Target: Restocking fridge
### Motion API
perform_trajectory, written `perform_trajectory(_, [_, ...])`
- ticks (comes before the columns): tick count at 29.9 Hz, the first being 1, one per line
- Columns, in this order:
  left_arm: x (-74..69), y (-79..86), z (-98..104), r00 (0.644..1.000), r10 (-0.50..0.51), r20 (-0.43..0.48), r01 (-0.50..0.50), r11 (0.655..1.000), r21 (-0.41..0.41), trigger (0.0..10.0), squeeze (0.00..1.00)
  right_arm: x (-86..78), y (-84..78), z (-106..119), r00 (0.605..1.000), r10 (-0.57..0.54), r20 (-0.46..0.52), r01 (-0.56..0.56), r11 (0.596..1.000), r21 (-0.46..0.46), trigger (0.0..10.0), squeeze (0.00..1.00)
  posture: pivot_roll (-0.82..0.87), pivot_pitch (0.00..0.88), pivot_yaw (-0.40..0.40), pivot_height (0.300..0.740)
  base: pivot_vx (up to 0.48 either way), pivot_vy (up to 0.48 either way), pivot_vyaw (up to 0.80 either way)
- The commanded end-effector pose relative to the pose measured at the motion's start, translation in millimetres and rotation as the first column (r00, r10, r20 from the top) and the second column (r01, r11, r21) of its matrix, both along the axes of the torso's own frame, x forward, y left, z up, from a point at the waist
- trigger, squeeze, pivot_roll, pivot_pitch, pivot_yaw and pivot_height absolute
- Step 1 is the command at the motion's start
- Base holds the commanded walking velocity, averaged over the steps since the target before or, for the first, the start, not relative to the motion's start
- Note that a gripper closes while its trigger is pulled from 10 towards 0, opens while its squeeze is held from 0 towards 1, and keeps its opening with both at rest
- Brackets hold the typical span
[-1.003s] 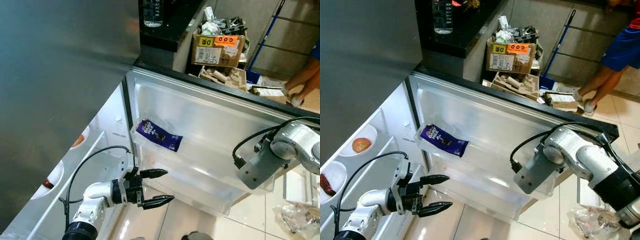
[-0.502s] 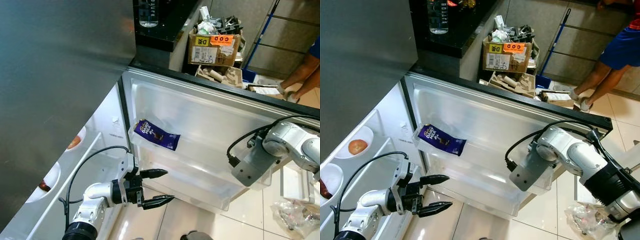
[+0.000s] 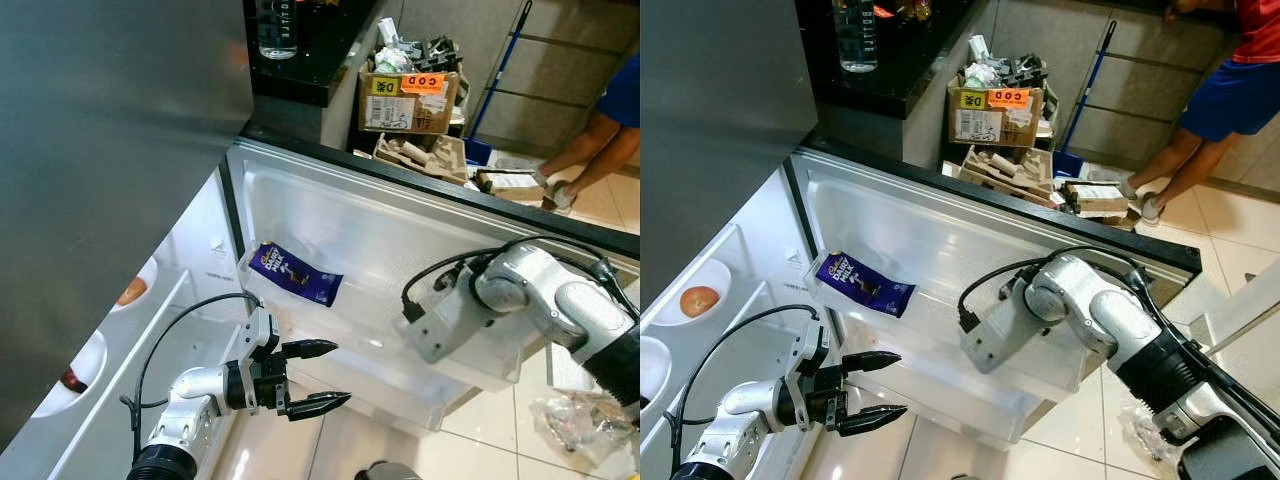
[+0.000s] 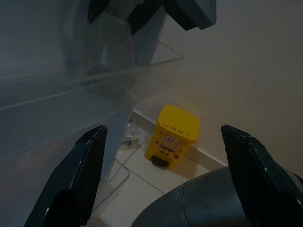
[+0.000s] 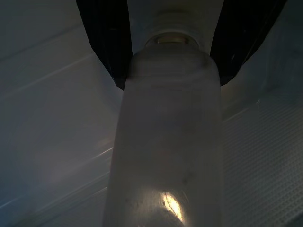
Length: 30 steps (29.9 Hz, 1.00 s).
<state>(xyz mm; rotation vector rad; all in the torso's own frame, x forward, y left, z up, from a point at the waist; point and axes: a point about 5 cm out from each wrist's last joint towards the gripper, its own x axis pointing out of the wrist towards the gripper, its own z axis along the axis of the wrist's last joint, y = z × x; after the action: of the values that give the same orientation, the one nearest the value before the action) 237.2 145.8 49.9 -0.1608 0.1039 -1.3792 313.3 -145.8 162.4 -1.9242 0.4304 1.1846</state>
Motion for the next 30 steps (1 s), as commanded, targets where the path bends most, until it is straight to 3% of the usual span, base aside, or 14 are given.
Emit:
perform_trajectory(1, [-1.4, -4.7, -2, 1.0, -0.012, -0.001, 0.012, 1.0, 0.005, 10.0, 0.0, -0.5, 8.9, 6, 0.999, -0.04, 0.01, 0.038, 0.991, 0.128, 0.0, 0.0, -0.15, 0.087, -0.09, 0.74, 0.0, 0.0, 0.0])
perform_trajectory(3, [-1.2, -4.7, -2, 1.0, -0.01, -0.001, 0.01, 1.0, 0.004, 10.0, 0.0, 1.4, 11.3, 9, 0.995, -0.1, 0.014, 0.095, 0.973, 0.209, 0.0, 0.0, -0.15, 0.088, -0.093, 0.74, 0.0, 0.0, 0.0])
perform_trajectory(5, [-1.2, -4.7, -2, 1.0, -0.01, -0.001, 0.01, 1.0, 0.004, 10.0, 0.0, 1.4, 11.3, 9, 0.995, -0.1, 0.014, 0.095, 0.973, 0.209, 0.0, 0.0, -0.15, 0.088, -0.093, 0.74, 0.0, 0.0, 0.0])
perform_trajectory(9, [-1.6, -5.3, -3, 1.0, -0.007, -0.003, 0.007, 1.0, 0.002, 10.0, 0.0, 10.8, 19.1, 22, 0.964, -0.262, -0.04, 0.251, 0.856, 0.453, 0.0, 0.0, -0.16, 0.089, -0.095, 0.74, 0.0, 0.0, 0.0])
perform_trajectory(15, [-1.5, -4.6, -3, 1.0, -0.006, -0.003, 0.006, 1.0, 0.003, 10.0, 0.0, 14.5, 14.1, 45, 0.932, -0.36, -0.045, 0.32, 0.756, 0.571, 0.0, 0.0, -0.15, 0.09, -0.094, 0.74, 0.0, 0.0, 0.0])
perform_trajectory(19, [-1.3, -4.2, -3, 1.0, -0.004, -0.001, 0.004, 1.0, 0.004, 10.0, 0.0, 7.2, 12.8, 51, 0.931, -0.357, -0.075, 0.331, 0.741, 0.585, 0.0, 0.0, -0.15, 0.09, -0.094, 0.74, 0.0, 0.0, 0.0])
perform_trajectory(23, [-2.0, -5.5, -4, 1.0, -0.005, -0.004, 0.005, 1.0, 0.002, 10.0, 0.0, -20.0, 14.4, 53, 0.932, -0.26, -0.251, 0.36, 0.725, 0.587, 0.0, 0.0, -0.16, 0.09, -0.097, 0.74, 0.0, 0.0, 0.0])
perform_trajectory(30, [-2.1, -6.8, -4, 1.0, -0.008, -0.005, 0.008, 1.0, -0.002, 10.0, 0.0, -33.1, 16.1, 57, 0.921, -0.189, -0.341, 0.371, 0.695, 0.616, 0.0, 0.0, -0.16, 0.088, -0.098, 0.74, 0.0, 0.0, 0.0])
